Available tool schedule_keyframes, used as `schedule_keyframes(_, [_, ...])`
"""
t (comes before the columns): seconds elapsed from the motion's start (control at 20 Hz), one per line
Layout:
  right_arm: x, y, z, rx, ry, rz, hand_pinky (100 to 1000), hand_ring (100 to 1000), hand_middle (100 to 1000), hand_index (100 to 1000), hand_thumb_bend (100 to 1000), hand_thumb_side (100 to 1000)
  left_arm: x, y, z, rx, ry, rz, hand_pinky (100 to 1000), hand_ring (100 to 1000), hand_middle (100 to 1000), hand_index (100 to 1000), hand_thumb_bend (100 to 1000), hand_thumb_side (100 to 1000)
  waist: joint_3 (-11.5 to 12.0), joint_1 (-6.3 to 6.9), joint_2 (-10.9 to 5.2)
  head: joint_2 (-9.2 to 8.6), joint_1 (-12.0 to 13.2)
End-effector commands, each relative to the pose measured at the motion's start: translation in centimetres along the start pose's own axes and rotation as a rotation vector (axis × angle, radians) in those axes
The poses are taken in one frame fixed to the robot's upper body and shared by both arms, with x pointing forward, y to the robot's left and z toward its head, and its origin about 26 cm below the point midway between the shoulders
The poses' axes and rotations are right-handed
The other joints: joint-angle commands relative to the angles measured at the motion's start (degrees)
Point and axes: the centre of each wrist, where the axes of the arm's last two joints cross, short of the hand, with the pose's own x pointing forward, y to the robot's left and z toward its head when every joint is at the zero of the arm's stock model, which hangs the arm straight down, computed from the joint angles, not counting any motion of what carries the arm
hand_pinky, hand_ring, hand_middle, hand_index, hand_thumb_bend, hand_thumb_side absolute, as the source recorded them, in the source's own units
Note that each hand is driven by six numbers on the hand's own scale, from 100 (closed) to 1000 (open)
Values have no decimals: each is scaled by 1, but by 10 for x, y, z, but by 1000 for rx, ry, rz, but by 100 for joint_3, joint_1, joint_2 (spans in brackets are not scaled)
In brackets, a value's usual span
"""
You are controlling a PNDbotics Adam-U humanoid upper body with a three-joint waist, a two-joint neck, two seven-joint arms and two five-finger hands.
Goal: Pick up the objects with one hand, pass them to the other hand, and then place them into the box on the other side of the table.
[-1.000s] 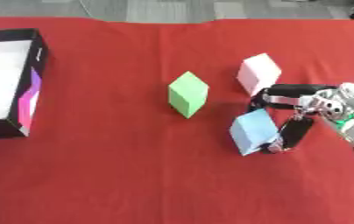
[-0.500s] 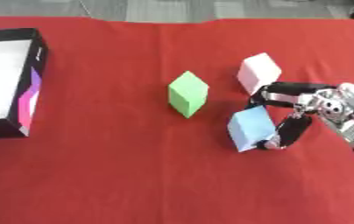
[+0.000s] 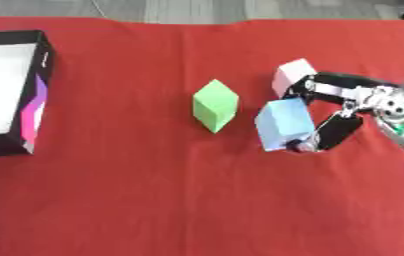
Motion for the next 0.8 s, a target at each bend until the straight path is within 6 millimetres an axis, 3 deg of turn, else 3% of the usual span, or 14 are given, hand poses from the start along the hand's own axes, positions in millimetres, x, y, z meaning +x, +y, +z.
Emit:
schedule_keyframes(0.05, [14,-17,8,-63,-48,-43,776,677,519,535,264,100,10,1,-4,-10,-34,-16,726,999,719,641,221,867,-7,18,-152,-17,60])
schedule_keyframes(0.35, [38,-16,0,-155,-154,-140,754,676,526,548,232,100,20,-4,-6,-52,-61,-51,727,1000,732,650,222,851,6,56,-210,3,89])
schedule_keyframes(0.8, [67,3,-31,-244,-230,-171,745,676,539,564,220,100,64,-19,-17,-209,-150,-222,734,1000,748,657,222,800,17,176,-313,90,103])
